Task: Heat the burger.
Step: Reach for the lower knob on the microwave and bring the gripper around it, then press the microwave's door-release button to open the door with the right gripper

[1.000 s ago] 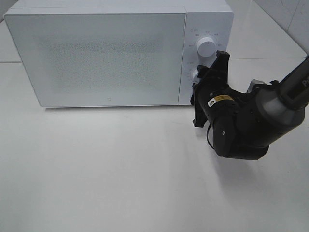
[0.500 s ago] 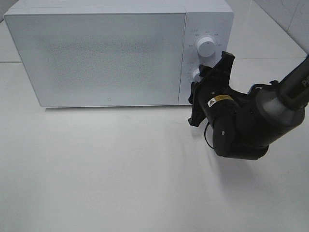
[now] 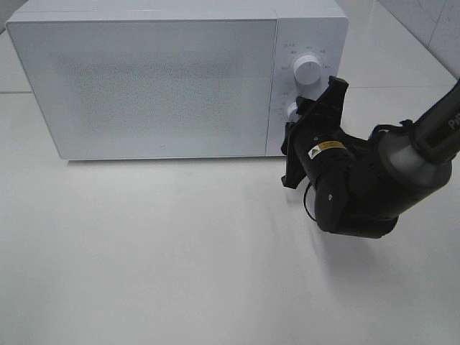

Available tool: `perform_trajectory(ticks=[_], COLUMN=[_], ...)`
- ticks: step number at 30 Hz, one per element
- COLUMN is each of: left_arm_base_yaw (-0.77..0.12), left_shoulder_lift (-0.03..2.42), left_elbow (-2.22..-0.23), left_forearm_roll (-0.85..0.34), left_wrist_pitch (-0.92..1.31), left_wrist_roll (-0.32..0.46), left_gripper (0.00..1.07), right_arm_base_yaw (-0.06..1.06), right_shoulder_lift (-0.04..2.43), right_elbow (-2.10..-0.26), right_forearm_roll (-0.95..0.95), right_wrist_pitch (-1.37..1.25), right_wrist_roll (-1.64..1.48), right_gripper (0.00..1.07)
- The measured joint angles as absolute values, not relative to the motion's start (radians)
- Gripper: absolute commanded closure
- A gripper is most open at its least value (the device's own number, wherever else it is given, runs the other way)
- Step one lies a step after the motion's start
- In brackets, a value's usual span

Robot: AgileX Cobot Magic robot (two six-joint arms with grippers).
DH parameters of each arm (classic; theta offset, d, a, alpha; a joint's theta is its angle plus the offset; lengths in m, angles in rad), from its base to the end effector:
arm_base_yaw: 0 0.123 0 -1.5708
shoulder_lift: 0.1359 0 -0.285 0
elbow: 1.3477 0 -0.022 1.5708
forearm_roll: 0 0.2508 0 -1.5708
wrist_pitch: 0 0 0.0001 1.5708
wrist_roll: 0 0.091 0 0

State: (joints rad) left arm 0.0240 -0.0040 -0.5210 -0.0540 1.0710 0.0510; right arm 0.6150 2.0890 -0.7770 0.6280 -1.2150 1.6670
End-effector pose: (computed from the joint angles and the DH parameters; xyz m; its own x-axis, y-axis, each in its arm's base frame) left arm -0.0083 -0.0045 0.2823 -0.4416 0.0145 -0.8971 0.0296 0.9996 0.0016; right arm 0.3187 0.1638 0.1142 -0.0082 0.9563 0.2922 0.0762 -0.2908 0.9538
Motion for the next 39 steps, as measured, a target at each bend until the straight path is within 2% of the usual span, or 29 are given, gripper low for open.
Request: perform_trajectory(ticks=[3, 5, 6, 8, 9, 10, 11, 13, 16, 30, 35, 39], left_arm_base_yaw=[0.024, 0.024, 0.024, 0.024, 0.024, 0.024, 0.024, 0.024, 0.024, 0.024, 0.024, 0.024], left_shoulder_lift=[-0.004, -0.004, -0.004, -0.004, -0.004, -0.004, -0.004, -0.004, -0.004, -0.004, -0.004, -0.004], left_elbow=[-0.521, -0.521, -0.521, -0.521, -0.521, -0.521, -0.521, -0.521, -0.521, -0.521, -0.521, -0.521], left_forearm_roll=[-0.054, -0.054, -0.054, -0.054, -0.054, -0.054, -0.054, -0.054, -0.054, -0.054, -0.054, -0.054], left_wrist_pitch=[1.071, 1.071, 1.071, 1.071, 1.071, 1.071, 1.071, 1.071, 1.071, 1.071, 1.071, 1.071], left_wrist_roll=[0.051, 0.051, 0.051, 0.051, 0.051, 0.051, 0.051, 0.051, 0.051, 0.051, 0.051, 0.051], left_gripper=[0.07, 0.07, 0.07, 0.07, 0.07, 0.07, 0.07, 0.07, 0.07, 0.07, 0.07, 0.07], right_arm_base_yaw=[0.617, 0.618, 0.618, 0.618, 0.618, 0.618, 0.618, 0.621, 0.625, 0.622, 0.622, 0.622], right_shoulder_lift=[2.089, 2.089, 2.089, 2.089, 2.089, 2.089, 2.089, 2.086, 2.069, 1.953, 1.882, 1.796], right_elbow=[-0.779, -0.781, -0.781, -0.781, -0.781, -0.782, -0.782, -0.782, -0.773, -0.634, -0.582, -0.572], right_forearm_roll=[0.639, 0.649, 0.649, 0.651, 0.651, 0.651, 0.651, 0.619, 0.588, 0.489, 0.44, 0.406], right_wrist_pitch=[-1.215, -1.214, -1.214, -1.214, -1.214, -1.214, -1.214, -1.204, -1.2, -1.185, -1.08, -0.885], right_wrist_roll=[1.658, 1.642, 1.642, 1.632, 1.632, 1.624, 1.624, 1.609, 1.564, 1.383, 1.272, 1.081], right_gripper=[0.82, 0.72, 0.72, 0.62, 0.62, 0.55, 0.55, 0.46, 0.4, 0.38, 0.38, 0.38])
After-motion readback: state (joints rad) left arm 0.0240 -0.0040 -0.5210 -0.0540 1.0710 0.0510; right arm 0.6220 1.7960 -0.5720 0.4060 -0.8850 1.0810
